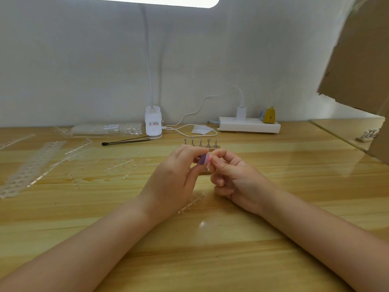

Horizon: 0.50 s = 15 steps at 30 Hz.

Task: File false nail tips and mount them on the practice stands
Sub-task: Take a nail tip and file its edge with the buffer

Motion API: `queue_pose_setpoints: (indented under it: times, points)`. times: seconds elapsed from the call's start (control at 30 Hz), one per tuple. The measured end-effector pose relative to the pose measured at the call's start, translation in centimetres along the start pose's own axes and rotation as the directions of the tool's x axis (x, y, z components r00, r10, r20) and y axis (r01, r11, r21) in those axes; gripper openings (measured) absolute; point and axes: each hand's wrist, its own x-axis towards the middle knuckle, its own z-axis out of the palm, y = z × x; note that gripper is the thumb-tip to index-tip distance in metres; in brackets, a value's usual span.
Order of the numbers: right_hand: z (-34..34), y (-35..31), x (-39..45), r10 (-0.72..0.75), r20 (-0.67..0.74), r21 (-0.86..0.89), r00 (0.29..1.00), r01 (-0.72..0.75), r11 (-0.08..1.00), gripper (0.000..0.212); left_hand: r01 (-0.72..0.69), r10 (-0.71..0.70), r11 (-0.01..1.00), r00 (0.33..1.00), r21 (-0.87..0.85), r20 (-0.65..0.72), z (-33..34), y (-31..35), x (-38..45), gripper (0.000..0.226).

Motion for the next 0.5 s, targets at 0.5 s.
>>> queue_pose_setpoints:
  times: [0.5]
  points:
    - [0.03,-0.08,0.03,0.000,-0.049,0.019,0.999,0.001,1.000,0.009,0.039,-0.039,0.999,0.993,-0.008,-0.116,-0.08,0.03,0.06,0.023]
